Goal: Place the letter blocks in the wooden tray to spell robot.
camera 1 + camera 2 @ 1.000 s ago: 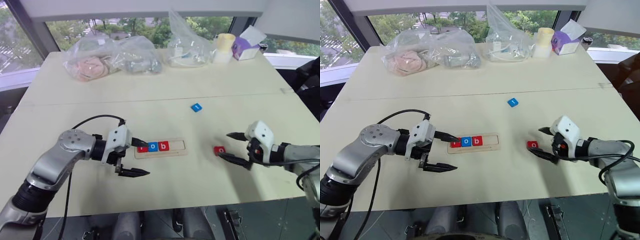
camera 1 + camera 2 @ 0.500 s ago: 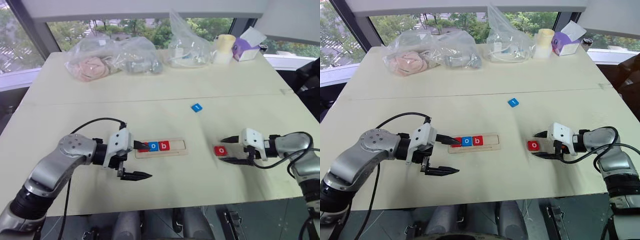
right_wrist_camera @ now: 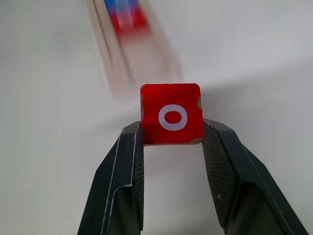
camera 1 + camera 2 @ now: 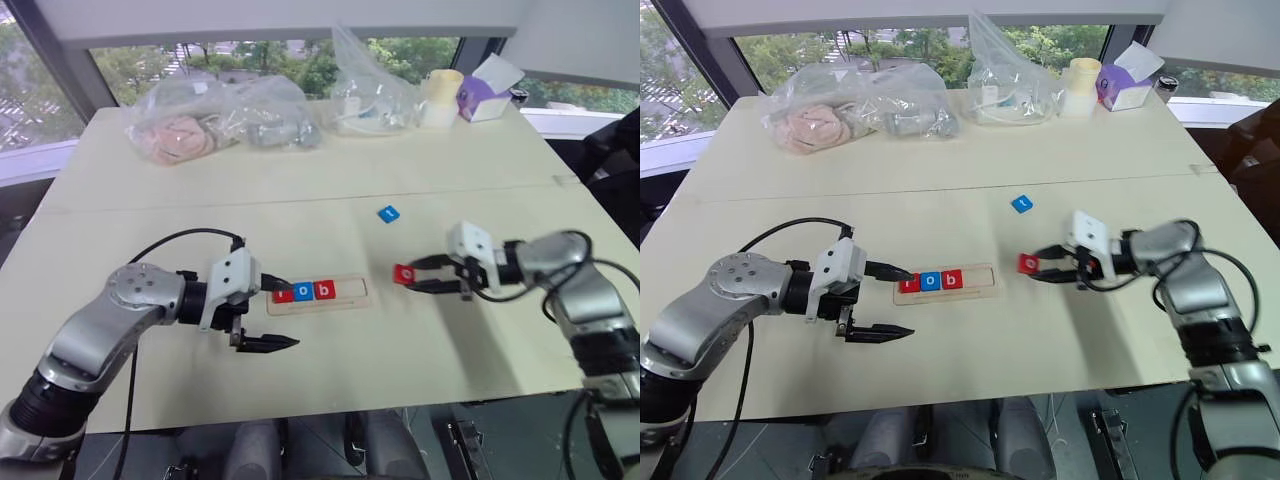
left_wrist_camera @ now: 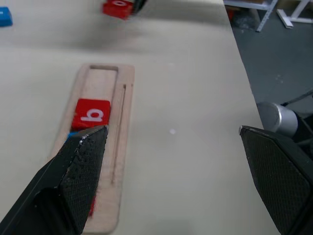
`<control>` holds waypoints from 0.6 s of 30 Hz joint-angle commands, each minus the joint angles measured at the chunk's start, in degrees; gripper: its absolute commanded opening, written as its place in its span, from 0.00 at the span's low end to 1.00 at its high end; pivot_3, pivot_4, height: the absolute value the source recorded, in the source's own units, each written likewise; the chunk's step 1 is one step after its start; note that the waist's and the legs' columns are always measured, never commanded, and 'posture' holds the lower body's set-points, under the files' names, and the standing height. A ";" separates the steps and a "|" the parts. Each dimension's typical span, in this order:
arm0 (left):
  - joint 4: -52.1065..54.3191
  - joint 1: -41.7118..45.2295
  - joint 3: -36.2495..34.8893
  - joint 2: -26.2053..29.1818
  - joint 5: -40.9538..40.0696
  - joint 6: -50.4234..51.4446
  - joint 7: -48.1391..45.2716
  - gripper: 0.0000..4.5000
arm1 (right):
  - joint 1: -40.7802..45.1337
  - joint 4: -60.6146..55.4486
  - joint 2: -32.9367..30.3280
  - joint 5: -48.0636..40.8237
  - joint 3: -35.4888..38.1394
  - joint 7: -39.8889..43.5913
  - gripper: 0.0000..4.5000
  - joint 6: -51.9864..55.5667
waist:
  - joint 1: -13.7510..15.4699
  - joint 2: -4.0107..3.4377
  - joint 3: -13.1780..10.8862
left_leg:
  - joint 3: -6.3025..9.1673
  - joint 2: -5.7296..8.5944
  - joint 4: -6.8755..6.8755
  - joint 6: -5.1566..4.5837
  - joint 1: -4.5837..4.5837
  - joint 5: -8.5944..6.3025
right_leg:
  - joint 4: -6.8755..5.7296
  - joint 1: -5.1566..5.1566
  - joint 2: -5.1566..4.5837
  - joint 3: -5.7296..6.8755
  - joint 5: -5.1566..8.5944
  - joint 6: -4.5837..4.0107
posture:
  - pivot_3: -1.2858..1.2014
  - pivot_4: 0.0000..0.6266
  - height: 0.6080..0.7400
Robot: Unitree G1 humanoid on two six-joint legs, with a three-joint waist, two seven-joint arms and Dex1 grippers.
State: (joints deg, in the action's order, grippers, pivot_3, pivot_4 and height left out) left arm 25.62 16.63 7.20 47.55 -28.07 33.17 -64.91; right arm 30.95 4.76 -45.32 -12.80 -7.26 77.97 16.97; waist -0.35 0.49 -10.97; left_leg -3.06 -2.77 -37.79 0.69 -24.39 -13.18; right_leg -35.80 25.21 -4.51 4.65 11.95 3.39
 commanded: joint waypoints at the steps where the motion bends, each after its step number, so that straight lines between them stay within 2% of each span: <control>1: -0.22 0.48 -1.00 0.49 -0.11 -0.65 -0.20 1.00 | 2.22 -2.07 1.98 0.24 -3.12 -0.70 0.25 3.73 | 0.72 0.00 0.00 | 0.01 0.00 0.00 0.00 -0.01 0.00 | 0.00 0.00 -0.01 0.01 0.03 -0.02 | 0.52 0.24 1.00; 9: -0.69 -0.64 -3.52 0.64 0.16 -0.79 2.63 1.00 | 6.53 2.62 6.86 6.89 -10.92 -2.16 0.25 -0.81 | 1.09 0.00 0.00 | -0.16 0.04 -0.20 0.00 -0.16 0.00 | 0.03 0.03 -0.15 -0.01 0.02 0.00 | 0.52 0.24 1.00; 18: -0.21 -1.55 -4.18 0.42 -0.03 -0.40 4.23 1.00 | 8.29 7.39 9.55 9.21 -12.86 -2.37 0.25 -3.92 | 1.04 0.00 0.00 | -0.16 0.03 -0.20 0.00 -0.13 0.00 | -0.10 0.08 -0.11 -0.01 0.02 0.00 | 0.52 0.24 1.00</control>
State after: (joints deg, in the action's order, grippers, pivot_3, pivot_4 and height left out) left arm 24.19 15.28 4.67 47.87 -27.61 33.11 -60.98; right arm 37.89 12.28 -35.86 -3.93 -20.50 75.65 14.27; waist 0.69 0.49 -10.97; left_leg -3.22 -2.74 -37.99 0.69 -24.52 -13.18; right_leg -35.90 25.29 -4.63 4.65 11.96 3.39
